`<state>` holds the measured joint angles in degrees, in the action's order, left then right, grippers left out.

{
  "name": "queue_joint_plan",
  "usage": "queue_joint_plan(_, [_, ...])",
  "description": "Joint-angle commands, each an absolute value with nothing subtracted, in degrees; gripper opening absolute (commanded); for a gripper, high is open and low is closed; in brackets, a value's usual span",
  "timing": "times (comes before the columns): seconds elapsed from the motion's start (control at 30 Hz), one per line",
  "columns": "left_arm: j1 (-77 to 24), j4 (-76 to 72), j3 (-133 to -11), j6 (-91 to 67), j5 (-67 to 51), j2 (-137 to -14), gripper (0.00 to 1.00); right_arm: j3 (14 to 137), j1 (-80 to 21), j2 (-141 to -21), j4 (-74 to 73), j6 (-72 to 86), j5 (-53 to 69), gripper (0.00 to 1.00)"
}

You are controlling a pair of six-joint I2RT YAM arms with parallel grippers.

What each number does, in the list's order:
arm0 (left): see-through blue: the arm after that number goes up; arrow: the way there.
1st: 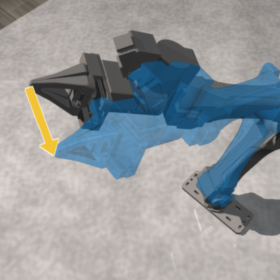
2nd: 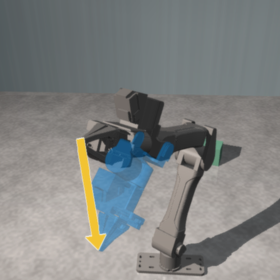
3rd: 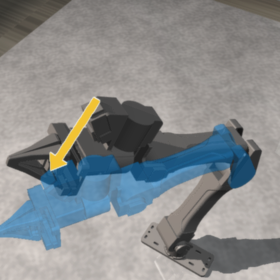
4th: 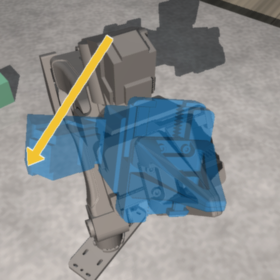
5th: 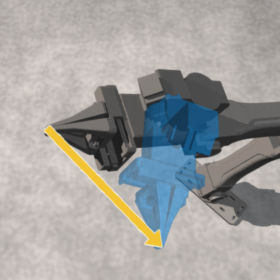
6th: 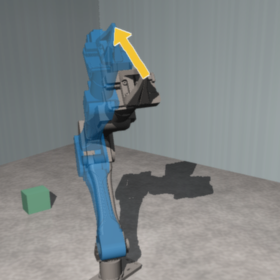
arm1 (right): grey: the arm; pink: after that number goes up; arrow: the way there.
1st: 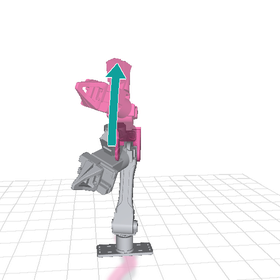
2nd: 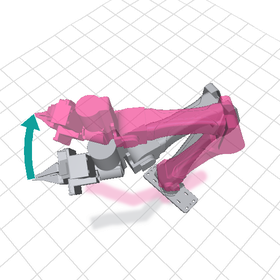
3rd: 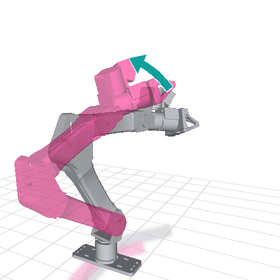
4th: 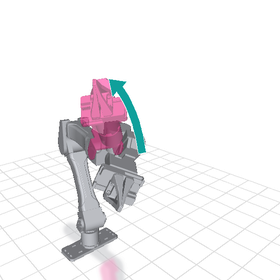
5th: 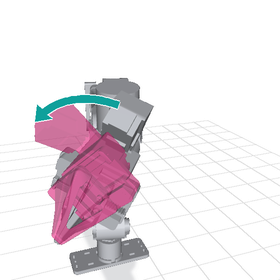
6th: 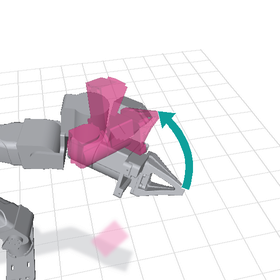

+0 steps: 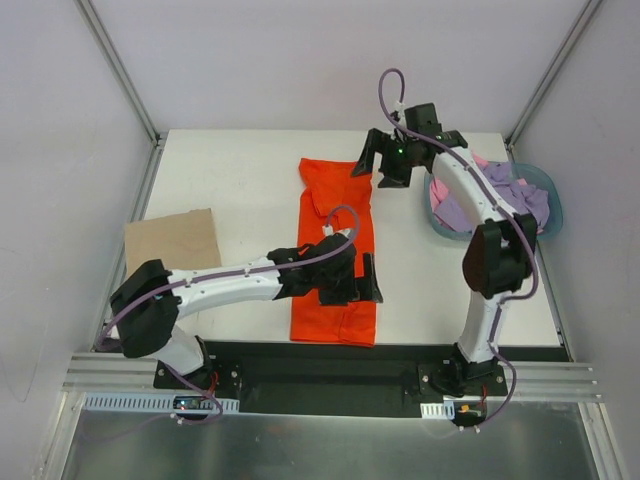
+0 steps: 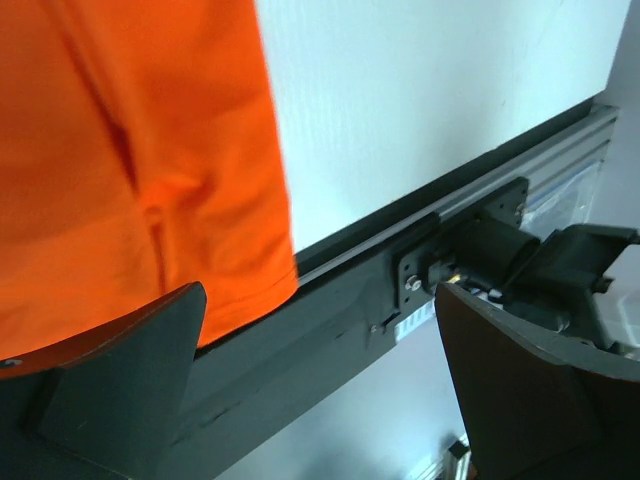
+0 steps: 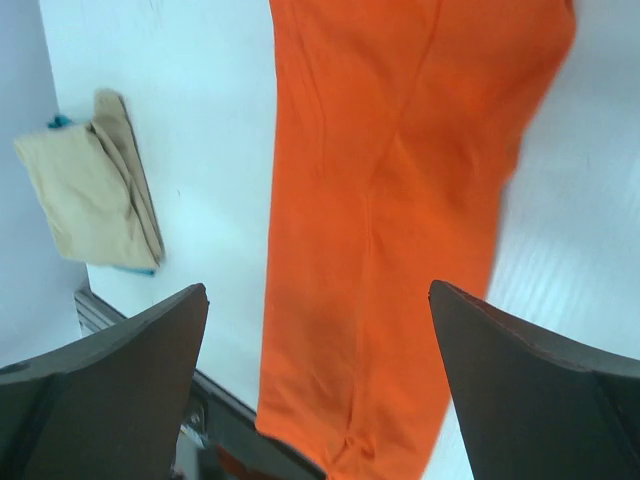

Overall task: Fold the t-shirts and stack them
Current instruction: Fold the tshirt

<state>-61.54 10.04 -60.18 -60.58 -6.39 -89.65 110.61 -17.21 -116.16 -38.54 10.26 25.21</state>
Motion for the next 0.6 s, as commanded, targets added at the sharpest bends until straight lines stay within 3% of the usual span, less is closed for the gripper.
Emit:
queue_joint_plan(0.0, [-61.6, 20.3, -57.0, -54.8, 1.9, -81.1, 0.99, 93.6, -17.8, -99.6, -34.2, 8.3, 20.1, 0.97])
queue_joint_plan(0.1, [-61.3, 26.8, -51.4, -55.2, 7.8, -74.2, 0.99, 76.8, -17.8, -88.5, -30.1, 9.5, 15.2, 0.97])
queue_joint_plan(0.23, [-57.4, 28.3, -42.8, -57.8, 6.4, -65.2, 0.99, 56.5, -19.4, -77.0, -24.7, 12.8, 16.4, 0.97])
queue_joint_plan(0.4, [-52.2, 28.0, -35.0, -59.4, 0.1, -63.0, 1.00, 46.2, -27.3, -67.7, -27.8, 13.9, 14.2, 0.97])
queue_joint_plan(0.53, [-51.7, 26.5, -33.5, -59.9, -3.9, -65.5, 0.86, 42.0, -35.7, -66.5, -30.2, 15.5, 14.9, 0.98])
queue_joint_plan(0.57, [-51.6, 25.5, -33.1, -59.9, -6.1, -65.8, 0.78, 40.5, -37.0, -66.2, -30.5, 15.9, 14.9, 0.98])
